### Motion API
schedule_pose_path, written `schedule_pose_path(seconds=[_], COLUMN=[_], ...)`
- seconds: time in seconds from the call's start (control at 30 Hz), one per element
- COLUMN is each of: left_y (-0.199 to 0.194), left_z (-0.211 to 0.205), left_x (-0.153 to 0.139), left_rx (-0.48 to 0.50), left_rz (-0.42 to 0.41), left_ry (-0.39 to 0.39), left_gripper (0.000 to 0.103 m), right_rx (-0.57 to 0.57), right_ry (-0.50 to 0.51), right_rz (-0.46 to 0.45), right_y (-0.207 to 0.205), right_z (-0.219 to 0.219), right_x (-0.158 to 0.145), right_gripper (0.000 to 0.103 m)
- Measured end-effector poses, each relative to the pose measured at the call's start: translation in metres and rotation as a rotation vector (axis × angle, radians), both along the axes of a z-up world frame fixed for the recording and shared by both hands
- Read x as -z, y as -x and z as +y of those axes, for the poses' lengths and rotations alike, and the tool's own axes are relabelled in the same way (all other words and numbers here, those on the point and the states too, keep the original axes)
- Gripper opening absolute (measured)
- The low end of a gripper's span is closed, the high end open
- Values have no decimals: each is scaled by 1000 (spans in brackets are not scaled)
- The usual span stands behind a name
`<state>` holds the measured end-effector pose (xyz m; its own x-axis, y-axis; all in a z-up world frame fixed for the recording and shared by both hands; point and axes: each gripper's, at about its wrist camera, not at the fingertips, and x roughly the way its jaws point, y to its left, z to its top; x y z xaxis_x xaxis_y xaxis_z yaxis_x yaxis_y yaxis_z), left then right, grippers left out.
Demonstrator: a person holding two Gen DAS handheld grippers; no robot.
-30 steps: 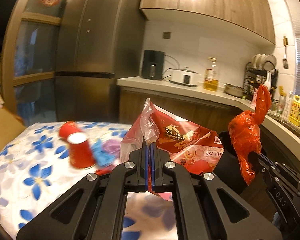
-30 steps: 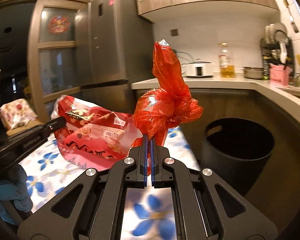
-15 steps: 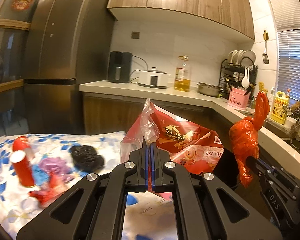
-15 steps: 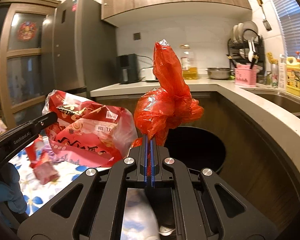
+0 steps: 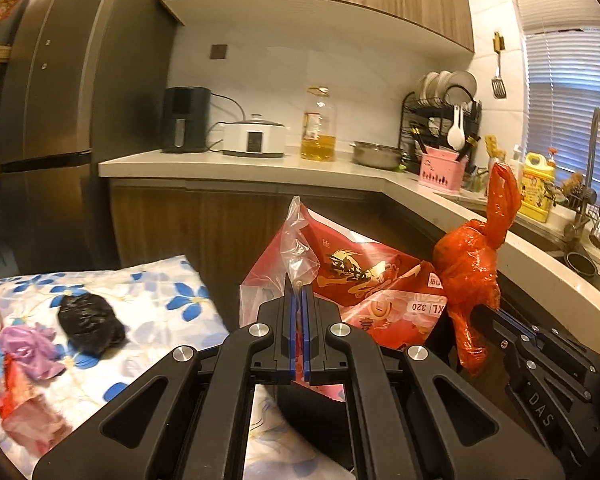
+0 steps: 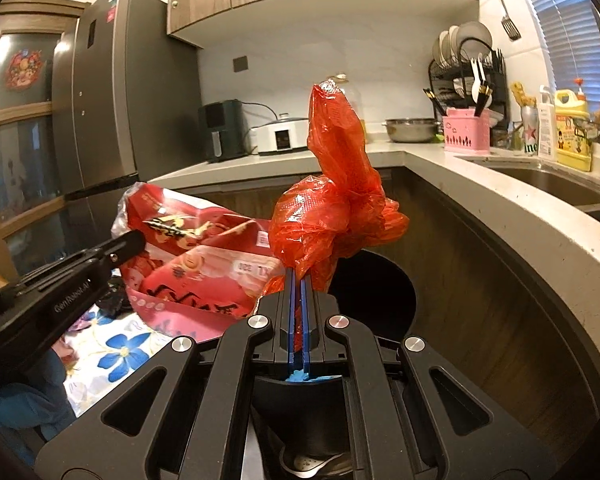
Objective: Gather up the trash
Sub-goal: 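Carry the red snack bag and red plastic bag over the black bin with both tools, then open both tools to drop the red bags into the bin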
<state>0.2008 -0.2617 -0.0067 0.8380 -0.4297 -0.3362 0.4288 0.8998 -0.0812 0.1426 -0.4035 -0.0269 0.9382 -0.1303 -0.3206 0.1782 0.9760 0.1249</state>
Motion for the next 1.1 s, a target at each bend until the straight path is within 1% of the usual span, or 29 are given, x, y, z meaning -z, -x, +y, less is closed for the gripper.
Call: schedule_pose_path(seconds=[0.23, 0.33, 0.5, 0.6, 0.63, 0.67, 0.7, 0.73, 0.77, 0.87, 0.9, 0.93, 1.0, 1.03, 1.07, 1.1], left_y=[-15, -20, -24, -24, -24, -24, -23, -22, -21, -16, -14, -14, -12, -11, -9, -6], left_z=[-13, -18, -23, -21, -19, -17, -16, -15, -13, -6, -2, 1, 8, 11, 14, 18], left_x=[8, 14, 22, 26, 26, 25, 25, 25, 23, 20, 18, 17, 15, 14, 14, 13], left_rx=[8, 17, 42, 36, 34, 32, 32, 30, 20, -5, -18, -32, -56, -63, -70, -77], left_rz=[25, 40, 59, 63, 63, 61, 58, 54, 45, 19, 12, 9, 8, 9, 10, 8], left_ry=[-3, -19, -34, -37, -34, -31, -30, -31, -29, -9, -3, -3, -2, 0, 2, 6], left_gripper=[2, 3, 7, 21, 29, 34, 37, 46, 58, 74, 76, 81, 83, 85, 87, 87], right_rx=[15, 17, 16, 17, 17, 18, 17, 16, 16, 21, 22, 23, 27, 25, 25, 24], right_ry=[-2, -7, -10, -15, -14, -14, -16, -18, -19, -19, -21, -22, -27, -29, -27, -26], right_rz=[23, 32, 56, 69, 71, 73, 74, 78, 81, 92, 94, 96, 103, 104, 106, 105], right_y=[-10, -13, -19, -23, -23, -24, -24, -25, -26, -28, -28, -28, -29, -29, -29, -29], right_z=[-10, -12, -14, -15, -15, -16, -17, -17, -18, -18, -19, -19, -20, -20, -19, -18], right_x=[5, 7, 13, 16, 17, 18, 19, 20, 20, 21, 22, 22, 24, 24, 25, 25], right_gripper=[3, 3, 3, 3, 3, 3, 3, 3, 3, 5, 6, 9, 16, 23, 27, 28])
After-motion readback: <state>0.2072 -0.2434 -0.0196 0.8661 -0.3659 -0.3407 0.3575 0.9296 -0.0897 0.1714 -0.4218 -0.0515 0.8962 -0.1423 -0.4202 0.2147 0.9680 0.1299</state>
